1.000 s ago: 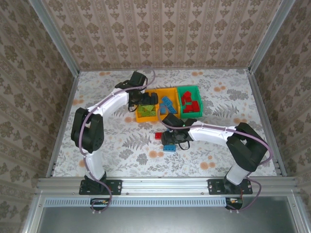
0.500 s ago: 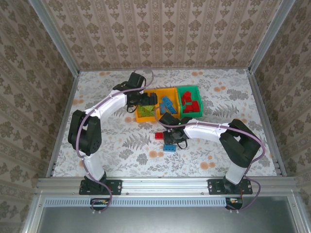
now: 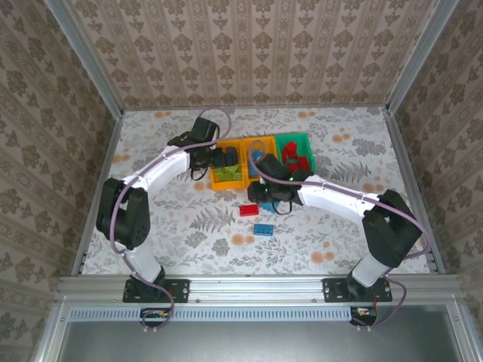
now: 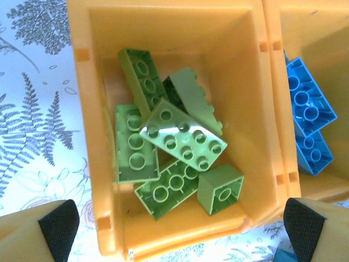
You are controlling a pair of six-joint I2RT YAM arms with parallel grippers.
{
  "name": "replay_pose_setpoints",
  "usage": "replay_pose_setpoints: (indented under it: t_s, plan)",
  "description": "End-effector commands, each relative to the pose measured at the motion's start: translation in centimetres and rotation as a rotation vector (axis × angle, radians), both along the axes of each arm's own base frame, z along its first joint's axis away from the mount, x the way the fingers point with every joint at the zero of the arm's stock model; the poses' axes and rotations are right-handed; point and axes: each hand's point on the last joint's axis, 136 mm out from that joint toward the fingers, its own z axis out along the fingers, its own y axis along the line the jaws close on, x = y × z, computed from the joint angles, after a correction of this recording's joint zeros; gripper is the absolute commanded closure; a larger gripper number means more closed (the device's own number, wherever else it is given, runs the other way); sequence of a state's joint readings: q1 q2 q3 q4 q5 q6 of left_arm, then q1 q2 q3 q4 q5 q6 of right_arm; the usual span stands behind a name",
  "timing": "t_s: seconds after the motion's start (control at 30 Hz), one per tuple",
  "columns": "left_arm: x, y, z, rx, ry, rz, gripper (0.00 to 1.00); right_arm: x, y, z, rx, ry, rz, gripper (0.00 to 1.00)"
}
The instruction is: Sort the legos into containers by color
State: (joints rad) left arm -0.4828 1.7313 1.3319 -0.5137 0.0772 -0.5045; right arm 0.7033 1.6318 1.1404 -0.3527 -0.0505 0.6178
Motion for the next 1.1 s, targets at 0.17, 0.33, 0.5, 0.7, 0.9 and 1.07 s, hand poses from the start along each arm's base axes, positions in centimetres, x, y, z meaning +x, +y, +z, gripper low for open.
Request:
replay_pose_setpoints:
  t_s: [0.17, 0.33, 0.5, 0.7, 0.9, 1.07]
  plan:
    - [-2.2, 2.3, -0.2, 0.011, -0.009, 0.063, 0.0, 7.5, 4.7, 4.8, 0.27, -0.036, -0.011, 0.73]
    - [-4.8, 3.9, -1.6, 0.038, 0.03, 0.083, 0.0, 10.8, 5.9, 3.8, 0.336, 0.016, -0.061, 0.74]
    - [-7.2, 4.8, -2.6, 0.023, 0.065, 0.108, 0.0, 12.8, 7.0, 2.4, 0.336, 0.044, -0.077, 0.7]
    - [-9.0, 4.9, -3.2, 0.023, 0.086, 0.098, 0.0, 14.2, 7.6, 1.0, 0.323, 0.068, -0.097, 0.49]
    - [-10.9, 2.1, -3.6, 0.021, 0.123, 0.009, 0.0, 14.2, 7.2, 2.0, 0.313, 0.04, -0.092, 0.34]
    - [-13.6, -1.9, -4.5, 0.015, 0.255, -0.081, 0.0, 13.8, 5.8, 4.1, 0.281, -0.02, -0.101, 0.31]
